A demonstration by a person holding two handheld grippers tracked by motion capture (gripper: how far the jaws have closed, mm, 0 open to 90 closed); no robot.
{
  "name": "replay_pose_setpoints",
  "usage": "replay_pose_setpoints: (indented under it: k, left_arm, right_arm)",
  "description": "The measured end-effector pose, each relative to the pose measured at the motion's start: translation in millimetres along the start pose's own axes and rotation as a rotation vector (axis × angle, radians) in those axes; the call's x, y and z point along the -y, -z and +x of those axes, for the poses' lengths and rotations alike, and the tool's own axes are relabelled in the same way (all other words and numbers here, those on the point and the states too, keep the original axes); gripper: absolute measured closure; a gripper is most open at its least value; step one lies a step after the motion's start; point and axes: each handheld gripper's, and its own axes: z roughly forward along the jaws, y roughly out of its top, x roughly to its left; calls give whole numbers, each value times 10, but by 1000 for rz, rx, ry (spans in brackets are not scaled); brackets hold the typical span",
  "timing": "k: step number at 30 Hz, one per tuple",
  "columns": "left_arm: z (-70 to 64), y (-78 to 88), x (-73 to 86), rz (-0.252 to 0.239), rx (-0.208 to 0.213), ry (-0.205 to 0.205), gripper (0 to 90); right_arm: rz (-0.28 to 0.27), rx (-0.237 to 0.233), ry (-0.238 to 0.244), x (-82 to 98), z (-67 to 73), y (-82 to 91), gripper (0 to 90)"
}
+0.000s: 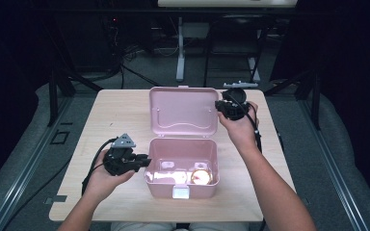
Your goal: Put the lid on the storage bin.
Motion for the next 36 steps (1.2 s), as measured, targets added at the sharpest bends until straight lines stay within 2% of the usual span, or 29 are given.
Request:
replay_pose_setpoints:
  k: [19,27,36]
  left_arm:
    - [5,-5,5,-4,-1,7,739]
    - [8,-6,8,-6,0,9,737]
    - [0,-5,4,-3,-4,7,737]
  right_arm:
    - [-121,-11,58,227,91,308,876]
    - [-149,-25,62,331,119,429,877]
    - [-188,-15,84,456,173,533,876]
